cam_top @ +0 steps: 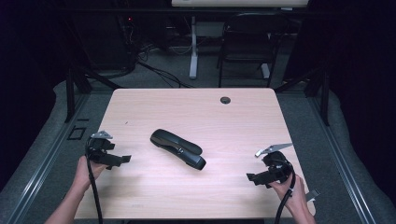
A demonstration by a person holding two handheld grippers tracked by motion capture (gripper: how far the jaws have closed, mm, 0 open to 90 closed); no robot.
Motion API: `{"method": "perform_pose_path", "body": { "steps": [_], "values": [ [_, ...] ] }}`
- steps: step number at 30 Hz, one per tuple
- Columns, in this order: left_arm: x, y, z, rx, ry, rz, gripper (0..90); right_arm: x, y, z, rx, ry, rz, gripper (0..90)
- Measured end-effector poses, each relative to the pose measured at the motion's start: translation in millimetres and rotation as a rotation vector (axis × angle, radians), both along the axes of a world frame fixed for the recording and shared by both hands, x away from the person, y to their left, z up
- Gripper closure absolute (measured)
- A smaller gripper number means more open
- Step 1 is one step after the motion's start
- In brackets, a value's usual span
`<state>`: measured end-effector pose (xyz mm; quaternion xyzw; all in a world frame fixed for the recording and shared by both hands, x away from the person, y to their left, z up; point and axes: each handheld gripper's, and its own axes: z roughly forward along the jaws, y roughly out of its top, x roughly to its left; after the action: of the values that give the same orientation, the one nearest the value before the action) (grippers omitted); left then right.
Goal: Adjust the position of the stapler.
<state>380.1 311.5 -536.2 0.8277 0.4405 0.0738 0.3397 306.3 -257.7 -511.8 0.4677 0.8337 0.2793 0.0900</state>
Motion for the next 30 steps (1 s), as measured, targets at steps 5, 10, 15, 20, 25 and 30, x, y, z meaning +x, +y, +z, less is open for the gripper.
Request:
{"method": "perform_pose_path", "body": {
  "steps": [5, 10, 15, 20, 25, 30],
  "values": [
    [-0.1, -0.1, 0.1, 0.001, 0.0, 0.0, 0.0, 0.9, 11.4, 1.0, -0.005, 0.012, 0.032, 1.4],
    [-1.0, 0.7, 0.7, 0.001, 0.003, 0.003, 0.0, 3.5, 23.0, 3.4, -0.008, 0.02, 0.068, 0.0],
    [-1.2, 1.0, 0.9, 0.004, 0.004, 0.003, 0.0, 9.7, 30.7, 7.4, -0.009, 0.026, 0.075, 0.0],
    [-1.5, 1.1, 1.6, 0.003, 0.003, -0.001, 0.0, 16.6, 38.2, 8.3, -0.01, 0.044, 0.098, 0.0],
    [-1.1, 1.4, 1.2, -0.002, 0.006, -0.003, 0.0, 23.3, 48.4, 14.6, -0.022, 0.032, 0.112, 0.0],
    [-0.7, 0.0, 0.8, 0.0, 0.009, -0.007, 0.0, 31.8, 65.9, 20.2, -0.028, 0.028, 0.151, 0.0]
  ]
}}
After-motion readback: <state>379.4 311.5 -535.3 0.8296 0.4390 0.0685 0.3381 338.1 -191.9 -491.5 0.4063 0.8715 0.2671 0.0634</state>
